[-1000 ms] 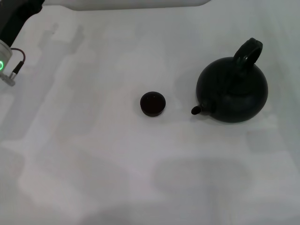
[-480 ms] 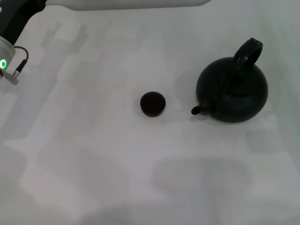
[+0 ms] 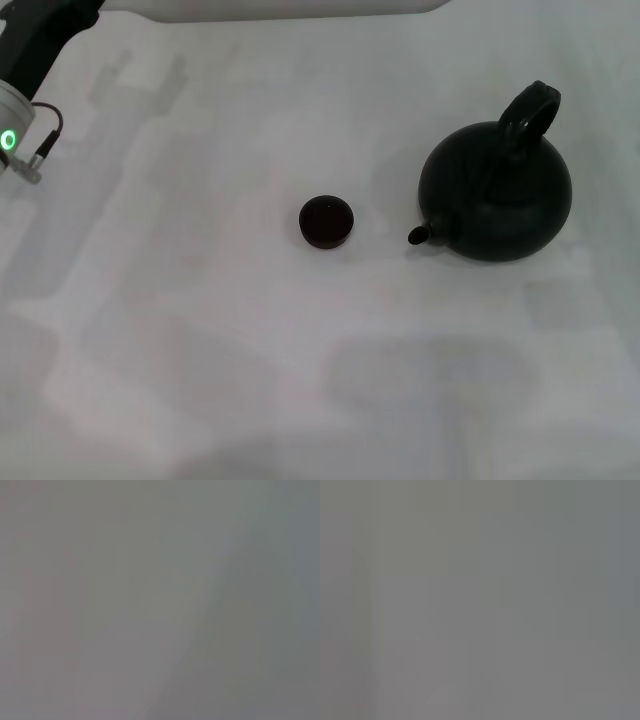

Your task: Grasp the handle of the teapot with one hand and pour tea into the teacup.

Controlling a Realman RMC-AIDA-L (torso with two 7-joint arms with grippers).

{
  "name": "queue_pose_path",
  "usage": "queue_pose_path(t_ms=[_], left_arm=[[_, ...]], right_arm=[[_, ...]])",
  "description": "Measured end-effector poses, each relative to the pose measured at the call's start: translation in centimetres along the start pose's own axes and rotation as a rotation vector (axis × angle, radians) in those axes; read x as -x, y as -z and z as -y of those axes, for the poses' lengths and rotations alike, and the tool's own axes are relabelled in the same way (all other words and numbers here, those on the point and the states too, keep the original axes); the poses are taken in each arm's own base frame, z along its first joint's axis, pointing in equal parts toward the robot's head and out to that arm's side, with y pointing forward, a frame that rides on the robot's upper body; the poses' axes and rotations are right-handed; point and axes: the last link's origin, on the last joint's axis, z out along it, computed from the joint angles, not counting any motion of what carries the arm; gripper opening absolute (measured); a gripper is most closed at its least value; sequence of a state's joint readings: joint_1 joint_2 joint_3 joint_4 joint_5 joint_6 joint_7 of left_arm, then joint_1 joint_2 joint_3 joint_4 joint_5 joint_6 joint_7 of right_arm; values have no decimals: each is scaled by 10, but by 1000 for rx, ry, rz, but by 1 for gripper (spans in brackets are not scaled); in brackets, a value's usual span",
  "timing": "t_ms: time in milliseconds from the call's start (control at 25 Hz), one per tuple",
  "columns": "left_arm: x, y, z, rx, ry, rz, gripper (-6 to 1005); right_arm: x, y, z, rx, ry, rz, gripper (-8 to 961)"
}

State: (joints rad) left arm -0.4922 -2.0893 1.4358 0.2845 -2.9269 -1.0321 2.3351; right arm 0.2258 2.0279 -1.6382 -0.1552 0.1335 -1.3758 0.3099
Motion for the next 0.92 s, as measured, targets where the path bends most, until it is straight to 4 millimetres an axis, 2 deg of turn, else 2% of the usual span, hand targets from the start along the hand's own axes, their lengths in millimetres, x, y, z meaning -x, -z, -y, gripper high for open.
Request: queue_pose_path(t_ms=[920], left_arm=[[-2, 0, -2, 13, 9, -12, 836]], right_arm=[[1, -1, 0, 1, -1, 5, 876]])
